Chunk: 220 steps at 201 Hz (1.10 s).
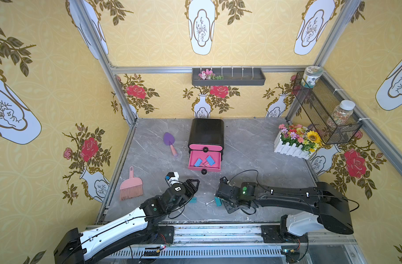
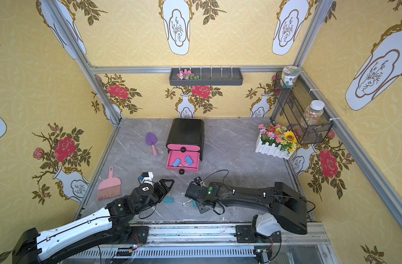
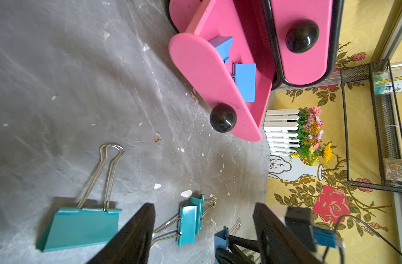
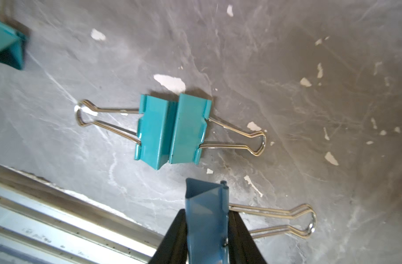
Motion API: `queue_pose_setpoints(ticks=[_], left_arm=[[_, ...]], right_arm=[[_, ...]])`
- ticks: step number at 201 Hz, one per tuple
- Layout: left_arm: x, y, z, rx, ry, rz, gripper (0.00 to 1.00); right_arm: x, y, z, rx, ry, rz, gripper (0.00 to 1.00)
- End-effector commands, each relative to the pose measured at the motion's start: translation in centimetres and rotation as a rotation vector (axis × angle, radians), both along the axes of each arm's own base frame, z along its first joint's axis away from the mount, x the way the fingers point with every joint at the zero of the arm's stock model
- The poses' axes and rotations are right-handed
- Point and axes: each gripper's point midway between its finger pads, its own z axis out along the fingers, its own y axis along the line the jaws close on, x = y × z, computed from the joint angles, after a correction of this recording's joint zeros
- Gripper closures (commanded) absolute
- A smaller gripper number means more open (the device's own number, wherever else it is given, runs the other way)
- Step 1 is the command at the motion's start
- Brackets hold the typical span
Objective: Put the binder clips in the drawer according to color
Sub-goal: Pick up the binder clip at the center of the board, then place the binder clip in the drawer.
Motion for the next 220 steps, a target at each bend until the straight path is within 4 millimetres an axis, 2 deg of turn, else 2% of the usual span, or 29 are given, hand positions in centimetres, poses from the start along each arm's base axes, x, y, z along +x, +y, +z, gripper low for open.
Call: queue_pose_setpoints(ticks=[1, 32, 68, 97, 122, 168, 220], left_arm=[[0.2, -0.4, 0.6, -0.02, -0.023, -0.012, 0.26], [0.1, -0.1, 0.5, -0.03, -0.029, -0.004, 0.26], [-0.1, 0.3, 0.7, -0.034, -0.035, 0.004, 0.26], [-0.1, 0.4, 0.7, -0.033, -0.037, 0.005, 0.26], [-0.1, 0.4, 0.7, -0.033, -0.034, 0.003, 0.26], [-0.2, 0.7, 0.6, -0.032, -0.03, 0.009, 0.26], [-0.4, 0.6, 0.0, -0.026, -0.014, 0.004, 0.26]], right_arm=[[1.1, -0.3, 2.1, -0.025, -0.05, 0.009, 0.68], [4.6, 2.5, 5.3, 0.071, -0.086, 0.008, 0.68], [10.4, 5.9, 7.5, 0.188, -0.122, -0.039, 0.68], [14.2, 8.8, 8.0, 0.227, -0.134, -0.051, 0.68], [16.8, 10.4, 7.4, 0.269, -0.117, -0.092, 0.68], [19.1, 12.2, 7.3, 0.335, -0.123, -0.165, 0.63], [20.5, 11.8, 6.9, 0.366, -0.144, -0.247, 0.58]])
